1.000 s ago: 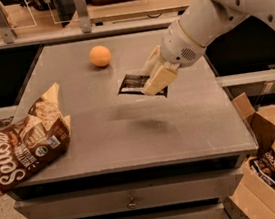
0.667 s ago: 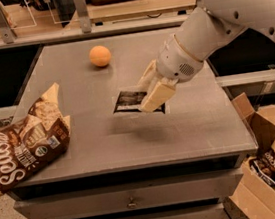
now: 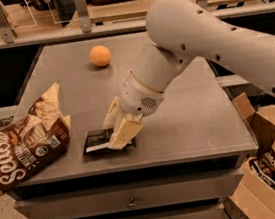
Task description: Move rxbar chocolate near brown chip bag
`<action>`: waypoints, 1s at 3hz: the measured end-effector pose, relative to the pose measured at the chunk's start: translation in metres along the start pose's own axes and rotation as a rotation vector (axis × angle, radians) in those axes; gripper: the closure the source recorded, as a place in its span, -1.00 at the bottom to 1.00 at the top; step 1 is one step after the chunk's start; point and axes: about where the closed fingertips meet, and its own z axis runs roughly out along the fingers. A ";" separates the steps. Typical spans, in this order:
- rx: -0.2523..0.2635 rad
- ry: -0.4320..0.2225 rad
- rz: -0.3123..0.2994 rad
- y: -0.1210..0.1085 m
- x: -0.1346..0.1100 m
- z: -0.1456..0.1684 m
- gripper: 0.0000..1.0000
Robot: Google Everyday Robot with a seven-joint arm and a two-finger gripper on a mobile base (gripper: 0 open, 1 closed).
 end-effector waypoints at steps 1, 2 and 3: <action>-0.053 0.006 -0.050 0.006 -0.036 0.033 -0.76; -0.055 0.007 -0.053 0.007 -0.037 0.034 -1.00; -0.044 -0.004 -0.053 0.008 -0.036 0.023 -1.00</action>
Offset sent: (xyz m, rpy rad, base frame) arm -0.0132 0.0373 -0.0022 -0.0031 0.0082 0.0581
